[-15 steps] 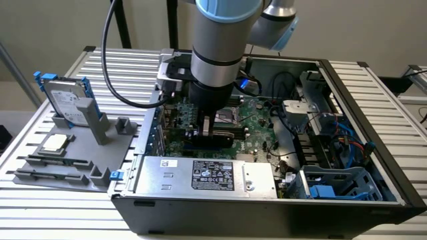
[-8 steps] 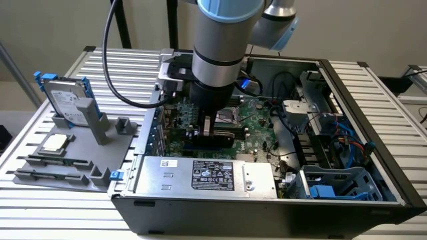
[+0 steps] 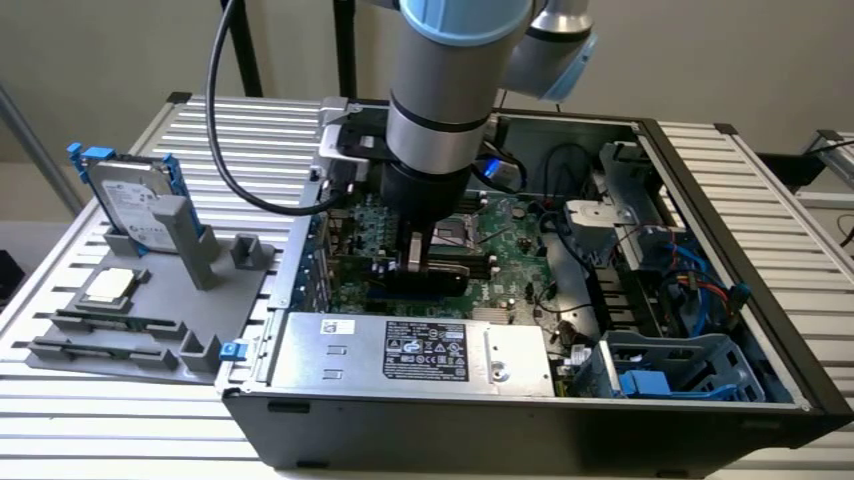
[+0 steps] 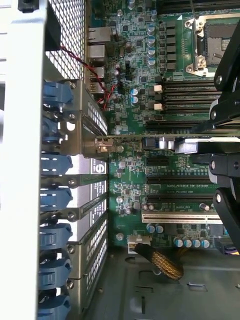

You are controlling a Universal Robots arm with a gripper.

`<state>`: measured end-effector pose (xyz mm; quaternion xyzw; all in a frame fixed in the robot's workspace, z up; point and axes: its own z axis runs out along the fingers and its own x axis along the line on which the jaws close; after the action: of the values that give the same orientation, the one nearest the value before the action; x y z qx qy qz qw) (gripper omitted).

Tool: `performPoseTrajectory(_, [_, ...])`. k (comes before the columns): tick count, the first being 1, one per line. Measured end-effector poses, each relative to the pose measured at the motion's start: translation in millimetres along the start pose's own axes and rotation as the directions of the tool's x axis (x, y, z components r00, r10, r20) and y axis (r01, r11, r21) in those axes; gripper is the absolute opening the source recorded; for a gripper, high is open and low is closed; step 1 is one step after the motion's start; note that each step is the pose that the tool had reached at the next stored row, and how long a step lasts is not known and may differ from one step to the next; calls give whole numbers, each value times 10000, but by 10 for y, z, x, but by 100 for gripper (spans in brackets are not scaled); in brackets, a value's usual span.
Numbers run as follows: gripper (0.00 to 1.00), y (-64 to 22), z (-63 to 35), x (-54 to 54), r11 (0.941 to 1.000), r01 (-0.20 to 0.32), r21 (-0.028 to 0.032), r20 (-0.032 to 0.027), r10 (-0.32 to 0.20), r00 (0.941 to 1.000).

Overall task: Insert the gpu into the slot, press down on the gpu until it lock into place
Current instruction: 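Insert the gpu into the slot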

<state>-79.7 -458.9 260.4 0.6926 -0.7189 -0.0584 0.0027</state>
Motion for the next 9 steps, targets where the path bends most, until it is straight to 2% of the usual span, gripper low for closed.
performPoseTrajectory(3, [26,-4,0,0,10000,-36,-43,0,36,10000])
performPoseTrajectory(9, [26,-19,-1,-1,9998,-69,-187,-8,69,10000])
